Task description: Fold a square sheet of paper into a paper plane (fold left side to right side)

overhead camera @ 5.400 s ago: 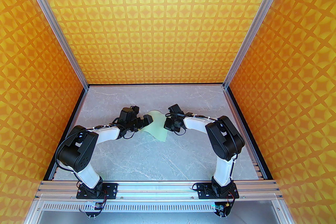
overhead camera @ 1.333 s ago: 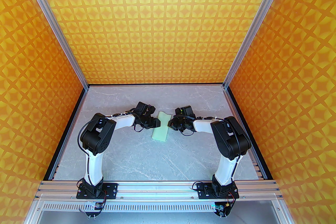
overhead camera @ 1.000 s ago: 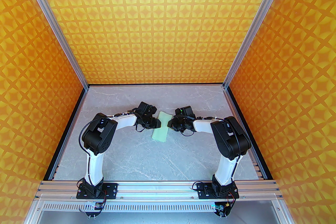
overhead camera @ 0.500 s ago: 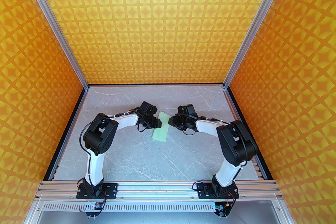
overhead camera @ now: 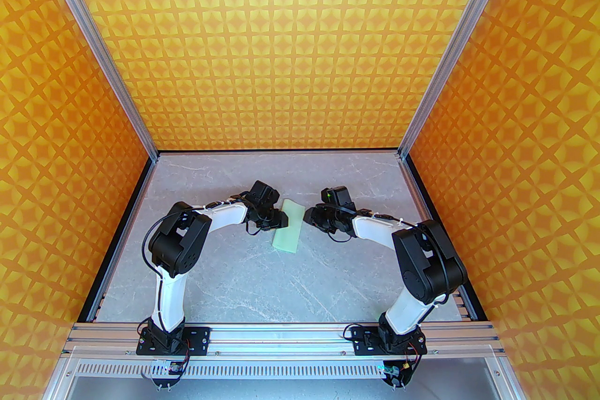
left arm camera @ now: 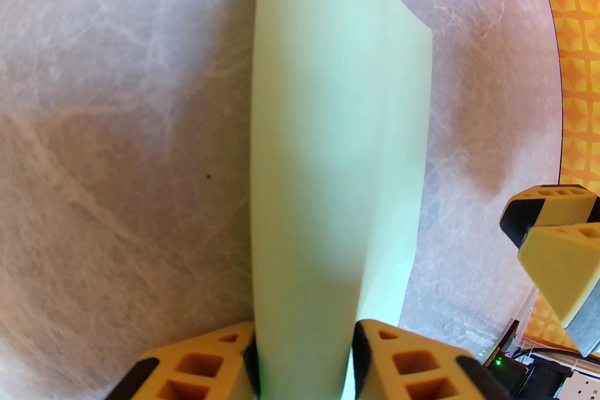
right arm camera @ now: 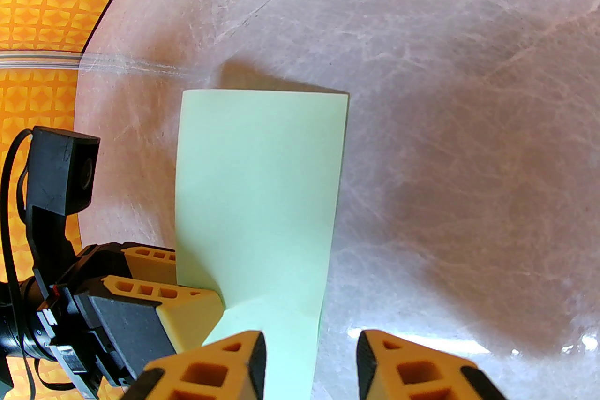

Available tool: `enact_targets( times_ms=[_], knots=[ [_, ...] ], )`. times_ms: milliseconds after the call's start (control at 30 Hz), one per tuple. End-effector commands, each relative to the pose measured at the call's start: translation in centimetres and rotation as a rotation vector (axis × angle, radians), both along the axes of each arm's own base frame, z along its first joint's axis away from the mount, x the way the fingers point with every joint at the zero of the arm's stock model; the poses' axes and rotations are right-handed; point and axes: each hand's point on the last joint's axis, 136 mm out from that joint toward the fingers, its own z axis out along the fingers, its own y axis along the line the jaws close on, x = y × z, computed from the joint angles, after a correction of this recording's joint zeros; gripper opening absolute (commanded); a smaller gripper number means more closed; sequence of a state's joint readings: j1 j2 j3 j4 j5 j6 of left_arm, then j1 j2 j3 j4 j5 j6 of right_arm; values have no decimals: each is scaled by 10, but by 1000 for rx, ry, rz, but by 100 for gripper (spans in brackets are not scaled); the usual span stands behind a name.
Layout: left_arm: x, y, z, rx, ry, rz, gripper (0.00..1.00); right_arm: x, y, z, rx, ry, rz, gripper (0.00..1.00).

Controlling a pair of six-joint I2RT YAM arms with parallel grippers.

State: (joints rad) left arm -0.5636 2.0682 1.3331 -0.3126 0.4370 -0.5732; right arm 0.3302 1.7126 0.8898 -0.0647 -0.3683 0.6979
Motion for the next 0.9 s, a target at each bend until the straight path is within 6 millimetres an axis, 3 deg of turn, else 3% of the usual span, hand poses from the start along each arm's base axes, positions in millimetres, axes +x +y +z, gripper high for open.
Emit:
enact_targets(
  times_ms=[0,867],
  knots=[
    [-7,11,-33,79,68,18,39,0,-7,0,-17,-5,-21,38],
    [-7,17,-36,81,78,38,37,2,-12,1,-33,-12,-56,37]
  ],
)
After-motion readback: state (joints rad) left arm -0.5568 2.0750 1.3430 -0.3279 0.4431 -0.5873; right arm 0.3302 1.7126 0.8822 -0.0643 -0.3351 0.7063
